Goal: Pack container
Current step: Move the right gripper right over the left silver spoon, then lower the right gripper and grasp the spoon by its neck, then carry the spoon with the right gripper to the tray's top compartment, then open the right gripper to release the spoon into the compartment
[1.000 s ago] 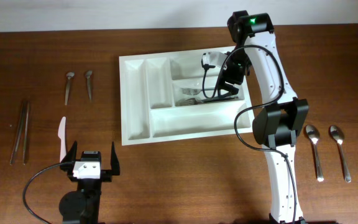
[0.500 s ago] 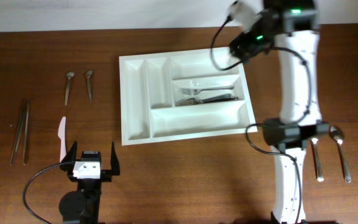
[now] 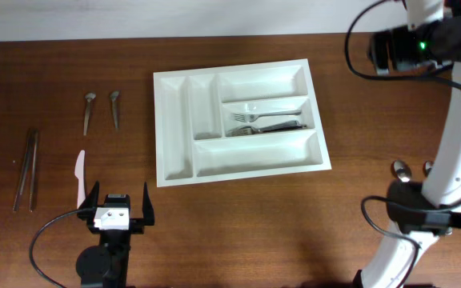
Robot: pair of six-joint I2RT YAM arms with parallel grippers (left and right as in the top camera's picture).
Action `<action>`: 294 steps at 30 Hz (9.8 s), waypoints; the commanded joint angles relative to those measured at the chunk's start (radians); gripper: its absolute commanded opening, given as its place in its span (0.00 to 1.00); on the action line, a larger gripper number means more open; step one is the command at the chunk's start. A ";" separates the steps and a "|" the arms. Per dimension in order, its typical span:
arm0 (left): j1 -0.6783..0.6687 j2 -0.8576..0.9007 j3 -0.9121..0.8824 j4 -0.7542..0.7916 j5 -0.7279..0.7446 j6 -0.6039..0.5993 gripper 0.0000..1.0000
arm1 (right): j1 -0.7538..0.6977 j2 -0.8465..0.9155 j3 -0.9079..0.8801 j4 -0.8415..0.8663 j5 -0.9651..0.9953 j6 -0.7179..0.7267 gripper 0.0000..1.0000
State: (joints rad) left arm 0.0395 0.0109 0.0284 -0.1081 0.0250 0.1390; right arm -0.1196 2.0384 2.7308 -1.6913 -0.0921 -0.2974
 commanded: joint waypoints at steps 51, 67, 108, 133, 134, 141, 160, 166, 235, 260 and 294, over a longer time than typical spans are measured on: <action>-0.004 -0.006 -0.005 0.000 -0.003 0.016 0.99 | -0.444 -0.229 -1.347 0.416 0.179 -0.264 0.99; -0.004 -0.006 -0.005 0.000 -0.004 0.016 0.99 | -0.463 -0.156 -1.347 0.519 0.105 -0.380 0.99; -0.004 -0.006 -0.005 0.000 -0.004 0.016 0.99 | -0.465 -0.112 -1.563 0.740 0.157 -0.510 0.99; -0.004 -0.006 -0.005 0.000 -0.004 0.016 0.99 | -0.463 -0.111 -1.629 0.778 0.157 -0.480 0.95; -0.004 -0.006 -0.005 0.000 -0.004 0.016 0.99 | -0.463 -0.111 -1.630 0.780 0.157 -0.480 0.95; -0.004 -0.006 -0.005 0.000 -0.004 0.016 0.99 | -0.463 -0.111 -1.630 0.788 0.156 -0.435 0.93; -0.004 -0.006 -0.005 0.000 -0.004 0.016 0.99 | -0.410 -0.111 -1.630 0.818 0.157 -0.415 0.93; -0.004 -0.006 -0.005 0.000 -0.004 0.016 0.99 | -0.411 -0.111 -1.630 0.818 0.157 -0.415 0.87; -0.004 -0.006 -0.005 0.000 -0.004 0.016 0.99 | -0.002 -0.111 -1.147 0.925 0.204 -0.367 0.04; -0.004 -0.006 -0.005 0.000 -0.004 0.016 0.99 | 0.442 -0.111 -1.091 1.098 0.118 -0.739 0.05; -0.004 -0.006 -0.005 0.000 -0.004 0.016 0.99 | 0.313 -0.054 -0.919 1.055 0.318 -0.546 0.98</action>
State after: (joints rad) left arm 0.0395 0.0109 0.0284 -0.1081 0.0250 0.1390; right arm 0.2199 2.0140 1.7317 -0.5388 0.0746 -0.9131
